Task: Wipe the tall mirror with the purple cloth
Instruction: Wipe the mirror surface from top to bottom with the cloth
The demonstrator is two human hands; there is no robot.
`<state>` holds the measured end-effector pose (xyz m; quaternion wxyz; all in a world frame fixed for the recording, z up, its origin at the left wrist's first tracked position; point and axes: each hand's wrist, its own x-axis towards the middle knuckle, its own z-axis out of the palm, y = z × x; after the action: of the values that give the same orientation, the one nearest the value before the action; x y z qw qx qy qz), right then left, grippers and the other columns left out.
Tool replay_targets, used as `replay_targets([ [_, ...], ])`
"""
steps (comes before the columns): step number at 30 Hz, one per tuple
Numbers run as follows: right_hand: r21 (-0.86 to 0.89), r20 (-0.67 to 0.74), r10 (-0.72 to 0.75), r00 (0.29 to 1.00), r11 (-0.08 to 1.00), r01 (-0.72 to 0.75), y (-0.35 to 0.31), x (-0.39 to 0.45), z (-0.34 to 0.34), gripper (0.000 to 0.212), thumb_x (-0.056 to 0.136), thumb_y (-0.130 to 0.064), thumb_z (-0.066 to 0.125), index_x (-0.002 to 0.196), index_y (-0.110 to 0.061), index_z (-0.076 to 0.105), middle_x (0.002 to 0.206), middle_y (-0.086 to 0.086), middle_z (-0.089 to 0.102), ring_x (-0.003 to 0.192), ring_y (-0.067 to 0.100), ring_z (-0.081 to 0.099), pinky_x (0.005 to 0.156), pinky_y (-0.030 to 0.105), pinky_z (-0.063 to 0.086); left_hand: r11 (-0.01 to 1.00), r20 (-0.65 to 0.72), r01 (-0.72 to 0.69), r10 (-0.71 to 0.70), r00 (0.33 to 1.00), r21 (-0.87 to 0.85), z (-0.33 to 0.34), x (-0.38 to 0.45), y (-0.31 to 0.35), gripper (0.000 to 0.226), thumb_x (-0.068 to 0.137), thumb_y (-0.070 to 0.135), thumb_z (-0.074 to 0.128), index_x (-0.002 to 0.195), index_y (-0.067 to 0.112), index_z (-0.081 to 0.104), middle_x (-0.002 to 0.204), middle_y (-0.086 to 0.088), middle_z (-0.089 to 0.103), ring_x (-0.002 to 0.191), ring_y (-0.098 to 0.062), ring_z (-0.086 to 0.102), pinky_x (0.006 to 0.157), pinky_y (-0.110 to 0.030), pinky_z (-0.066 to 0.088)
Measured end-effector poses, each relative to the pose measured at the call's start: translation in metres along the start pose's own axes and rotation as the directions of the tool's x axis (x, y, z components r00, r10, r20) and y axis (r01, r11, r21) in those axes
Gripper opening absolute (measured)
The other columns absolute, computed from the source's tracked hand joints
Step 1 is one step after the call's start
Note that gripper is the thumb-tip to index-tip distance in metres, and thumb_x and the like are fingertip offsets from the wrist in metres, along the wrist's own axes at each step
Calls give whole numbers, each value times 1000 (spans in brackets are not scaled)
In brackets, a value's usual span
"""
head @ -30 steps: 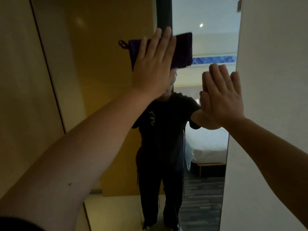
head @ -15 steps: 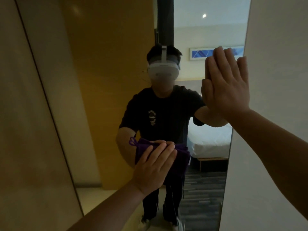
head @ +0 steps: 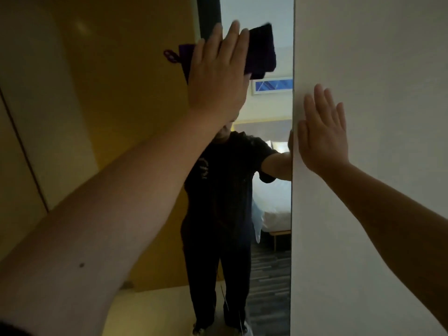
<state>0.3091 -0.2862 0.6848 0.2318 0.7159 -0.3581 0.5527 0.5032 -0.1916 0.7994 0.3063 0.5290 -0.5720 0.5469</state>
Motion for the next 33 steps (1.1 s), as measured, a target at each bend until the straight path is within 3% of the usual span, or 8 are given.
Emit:
replay_targets([
  [2, -23, 11, -8, 1000, 1000, 8, 15, -1, 7, 56, 106, -36, 21, 154, -8, 24, 163, 16, 16, 151, 32, 8, 122, 51, 6, 998, 47, -36, 33, 998, 54, 12, -12, 6, 66, 99, 41, 42, 154, 11, 22, 161, -11, 20, 148, -34, 18, 119, -52, 14],
  [7, -85, -31, -63, 998, 995, 60, 32, -13, 29, 52, 106, -31, 29, 152, -7, 28, 162, 17, 19, 151, 34, 11, 122, 49, 4, 982, 90, -184, 180, 979, 35, 37, -116, 36, 70, 98, 40, 41, 155, 8, 17, 162, -14, 18, 148, -35, 15, 120, -52, 13],
  [11, -80, -42, -69, 997, 995, 66, 32, -13, 34, 52, 107, -29, 31, 154, -8, 23, 163, 16, 16, 151, 33, 9, 122, 48, 1, 965, 199, -259, 248, 948, 31, 52, -223, 59, 68, 97, 39, 45, 154, 8, 23, 162, -16, 16, 148, -37, 15, 120, -52, 7],
  [15, -80, -42, -27, 999, 997, 23, 28, -15, 34, 52, 106, -28, 32, 153, -7, 25, 162, 17, 18, 151, 34, 10, 122, 51, 4, 933, 305, -361, 344, 888, 0, 67, -320, 73, 72, 92, 41, 56, 153, 14, 31, 161, -10, 24, 148, -33, 20, 117, -50, 20],
  [19, -91, 7, -4, 1000, 996, 5, 22, -15, 31, 53, 107, -28, 32, 154, -8, 21, 163, 16, 14, 151, 33, 7, 122, 51, 4, 944, 222, -327, 329, 918, -48, 60, -314, 73, 47, 101, 29, 41, 147, 18, 45, 155, -4, 39, 142, -28, 36, 113, -45, 29],
  [23, -90, 94, 4, 996, 996, 5, 22, -15, 18, 53, 107, -31, 29, 155, -9, 20, 164, 14, 11, 152, 31, 4, 122, 49, 3, 947, 231, -274, 308, 923, -171, 44, -290, 69, 44, 105, 21, 27, 137, 19, 56, 137, 0, 57, 124, -23, 53, 106, -40, 36],
  [27, 7, 160, 14, 987, 1000, -15, 17, -20, 0, 56, 106, -36, 24, 155, -10, 21, 164, 13, 13, 152, 29, 6, 123, 48, 7, 938, 207, -243, 296, 933, -248, 32, -278, 68, 40, 105, 17, 30, 130, 15, 60, 124, -3, 63, 109, -23, 59, 95, -38, 42],
  [33, 130, 158, 3, 987, 991, -24, -35, -52, -15, 58, 105, -41, 19, 155, -11, 23, 163, 14, 15, 152, 28, 7, 123, 50, 7, 954, 178, -175, 221, 959, -245, 10, -295, 34, 32, 104, 18, 39, 133, 13, 53, 124, -6, 62, 109, -25, 57, 91, -38, 43],
])
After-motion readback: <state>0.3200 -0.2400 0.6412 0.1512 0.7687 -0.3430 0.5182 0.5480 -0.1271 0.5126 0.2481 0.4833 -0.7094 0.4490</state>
